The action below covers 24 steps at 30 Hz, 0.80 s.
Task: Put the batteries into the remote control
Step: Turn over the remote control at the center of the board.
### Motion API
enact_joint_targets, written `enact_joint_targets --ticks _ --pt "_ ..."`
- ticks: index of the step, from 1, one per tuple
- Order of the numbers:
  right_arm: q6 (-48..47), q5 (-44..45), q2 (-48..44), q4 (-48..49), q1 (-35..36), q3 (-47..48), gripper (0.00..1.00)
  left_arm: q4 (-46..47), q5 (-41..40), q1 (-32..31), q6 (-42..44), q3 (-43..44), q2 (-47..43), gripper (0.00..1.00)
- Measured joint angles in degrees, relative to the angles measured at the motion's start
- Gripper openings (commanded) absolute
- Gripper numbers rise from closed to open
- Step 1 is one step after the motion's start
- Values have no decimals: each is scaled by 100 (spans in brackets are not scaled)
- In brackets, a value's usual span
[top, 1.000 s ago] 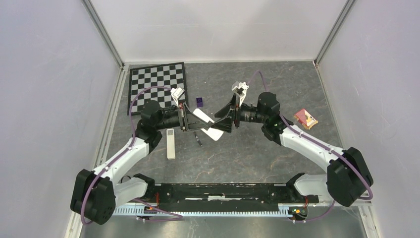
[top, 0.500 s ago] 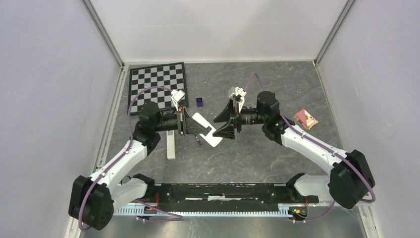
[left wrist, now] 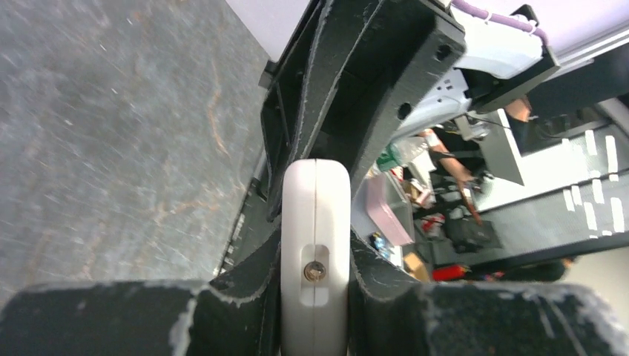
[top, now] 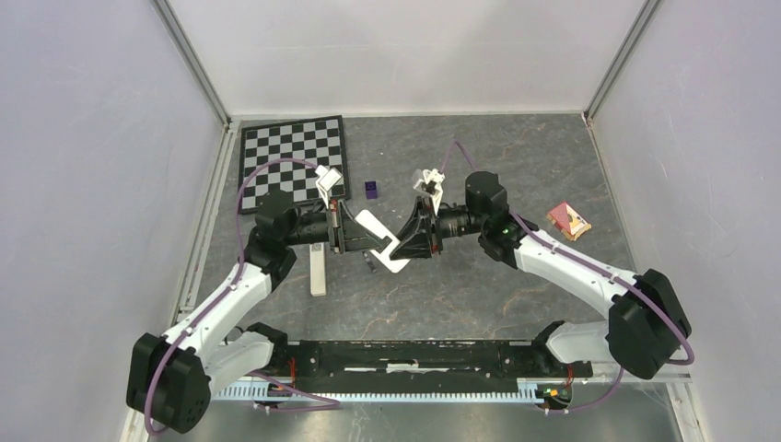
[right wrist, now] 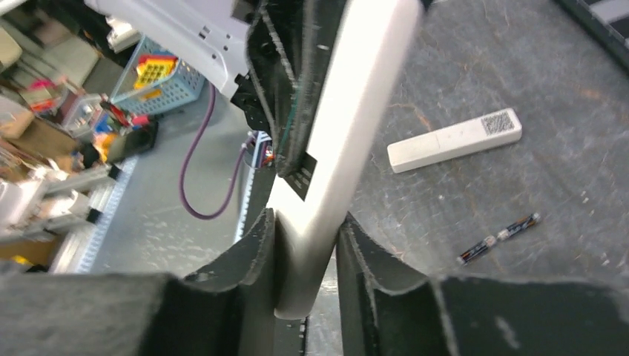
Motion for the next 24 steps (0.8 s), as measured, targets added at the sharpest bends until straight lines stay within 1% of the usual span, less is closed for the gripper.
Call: enact_joint_targets --ticks 2,4,7,11,12,14,16,20,22,24 --pt "308 81 48 -107 -31 46 1 39 -129 0 282 0 -74 24" --pt "590 177 98 -201 -66 105 0 33 -249 13 573 0 -153 33" --pt "649 240 125 -214 -66 144 0 -92 -409 13 623 0 -234 62" --pt "457 444 188 -227 -17 144 0 -107 -601 -4 474 11 -343 97" --pt "446 511 197 -243 -15 144 0 -140 -658 -7 474 20 -380 100" --pt "433 717 190 -256 -48 144 0 -313 -861 -7 531 52 -450 100" --pt "439 977 170 -264 -157 144 0 -734 -1231 -7 651 131 -535 100" --pt "437 1738 26 -284 -632 76 0 -1646 -2430 -7 844 229 -713 100" --pt "299 2415 -74 -479 -885 52 0 -2100 -3077 -7 898 229 -796 100" --pt "37 3418 -103 -754 -1027 59 0 -2446 -3626 -7 927 221 -857 100"
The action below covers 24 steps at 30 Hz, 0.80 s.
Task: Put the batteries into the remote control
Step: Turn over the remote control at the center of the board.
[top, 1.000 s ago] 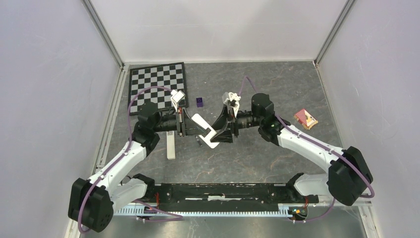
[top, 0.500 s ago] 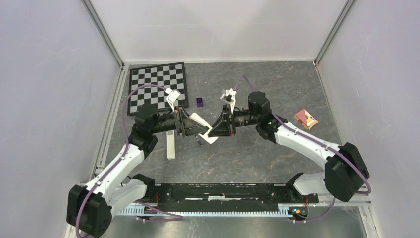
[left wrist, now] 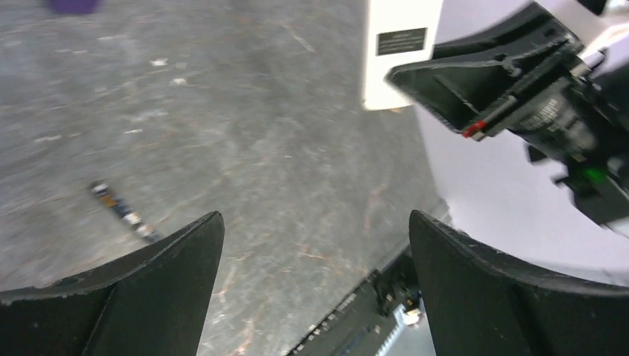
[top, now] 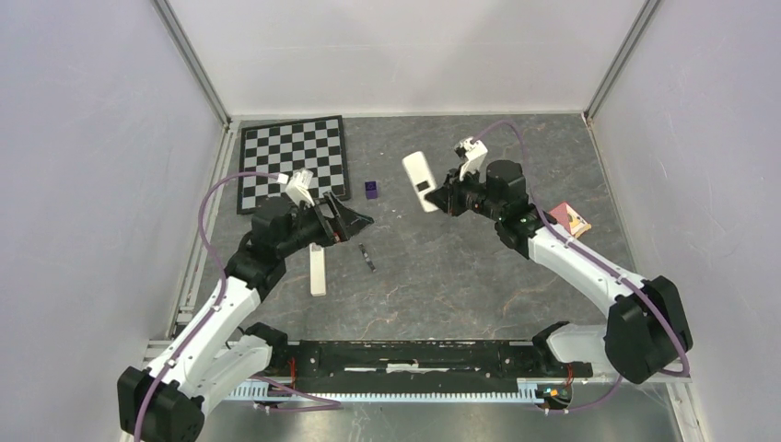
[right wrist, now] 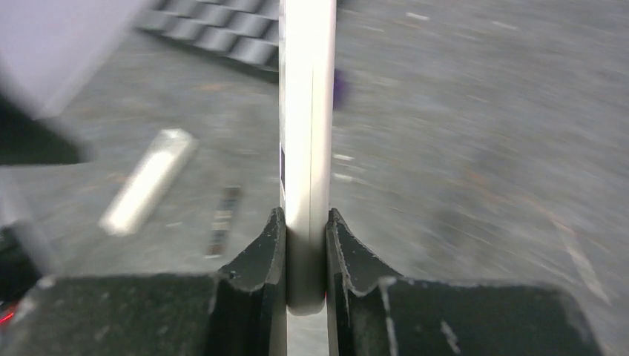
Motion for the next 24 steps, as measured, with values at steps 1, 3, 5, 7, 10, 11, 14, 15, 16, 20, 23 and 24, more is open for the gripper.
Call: enact_joint_targets --ticks 1,3,5,7,10,11,14,15,16,20,23,24 --pt "-114 487 9 -140 -24 2 0 -177 -310 0 20 -20 -46 100" --pt "-385 1648 72 -459 -24 4 0 -468 -758 0 46 -46 -116 100" --pt "-673 2850 234 -745 -28 28 0 -730 -1165 0 81 -50 -140 100" --pt "-964 3880 479 -986 -72 94 0 -942 -1436 0 136 -50 -127 100" --pt "-1432 5145 898 -1215 -234 247 0 -1180 -1716 0 221 -50 -63 100" --pt "-1569 5440 1027 -1255 -297 302 0 -1248 -1777 0 247 -50 -31 100" --pt "-1998 6253 1447 -1314 -525 466 0 -1381 -1886 0 269 -50 42 100" --pt "-2127 6437 1569 -1316 -621 494 0 -1399 -1917 0 271 -50 57 100" --pt "-2243 6601 1700 -1318 -708 518 0 -1401 -1930 0 271 -50 68 100" --pt "-2507 6852 2035 -1384 -994 527 0 -1403 -1945 0 278 -50 76 100" --pt "-2599 6863 2181 -1410 -1108 527 0 -1403 -1967 0 278 -50 79 100" --pt "-2616 6861 2223 -1414 -1123 527 0 -1403 -1982 0 278 -50 79 100"
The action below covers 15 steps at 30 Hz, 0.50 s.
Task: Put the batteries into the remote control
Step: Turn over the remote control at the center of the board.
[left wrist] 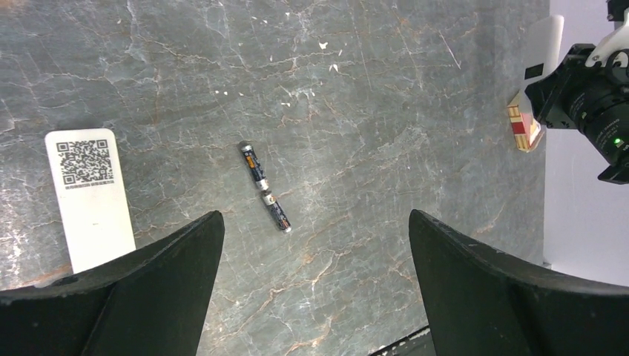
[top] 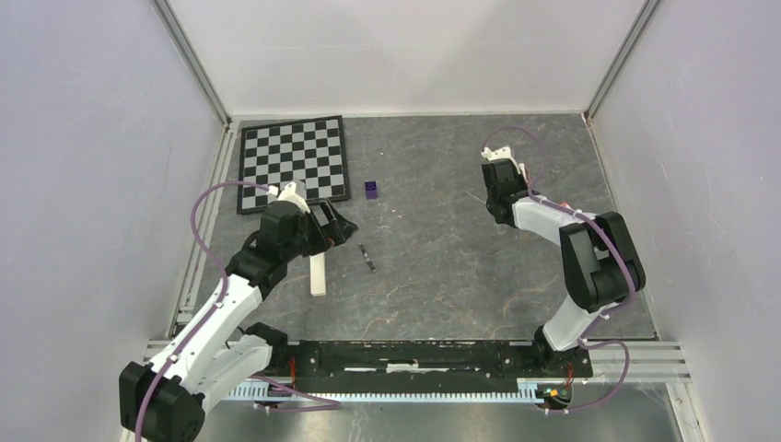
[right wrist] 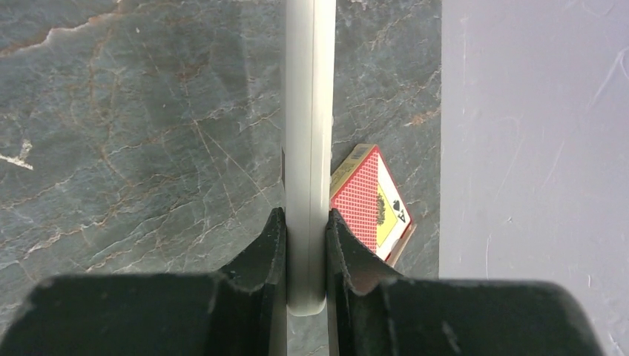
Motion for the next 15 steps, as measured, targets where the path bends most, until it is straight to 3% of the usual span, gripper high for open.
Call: enact_joint_targets --ticks 8,15 --pt "-107 -278 356 0 -9 0 2 -15 -94 0 0 4 9 100" --pt "-98 -616 461 -7 -9 -2 39 -28 -85 0 0 4 37 100"
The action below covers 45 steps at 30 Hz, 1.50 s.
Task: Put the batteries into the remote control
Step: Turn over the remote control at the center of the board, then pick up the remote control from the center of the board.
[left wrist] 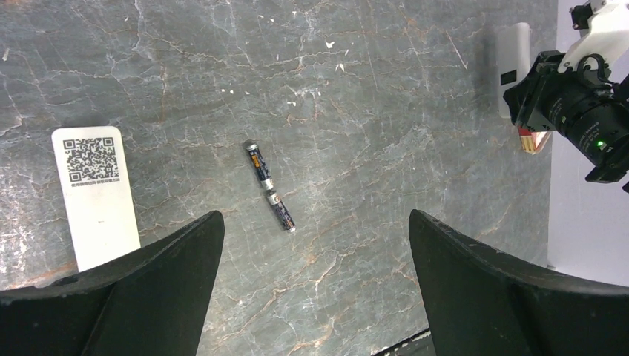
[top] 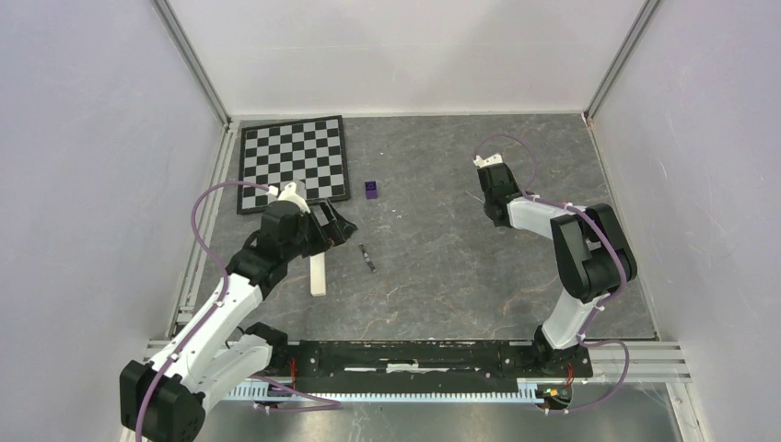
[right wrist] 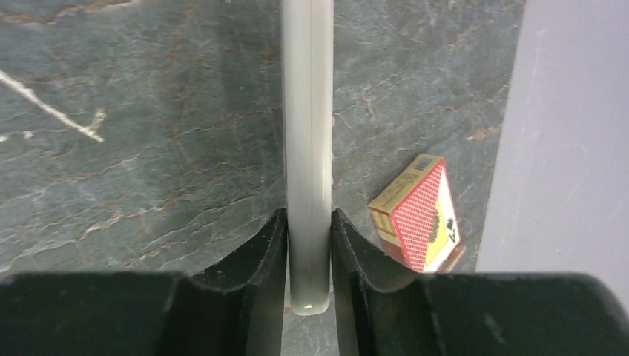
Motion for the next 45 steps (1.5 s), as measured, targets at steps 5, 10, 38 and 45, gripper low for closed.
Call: enact_joint_targets --ticks 5,10,38,45 --pt "55 -479 -44 26 0 -61 51 -157 -13 0 2 72 46 100" --pt "162 -1014 -243 15 0 -184 58 -358 -109 0 92 225 138 100" --pt "2190 -4568 -2426 15 0 -1897 76 -1561 -1823 0 -90 -9 1552 64" --pt "2400 -4881 -2719 35 0 -2006 74 -1392 -1862 -9 -83 -24 2142 49"
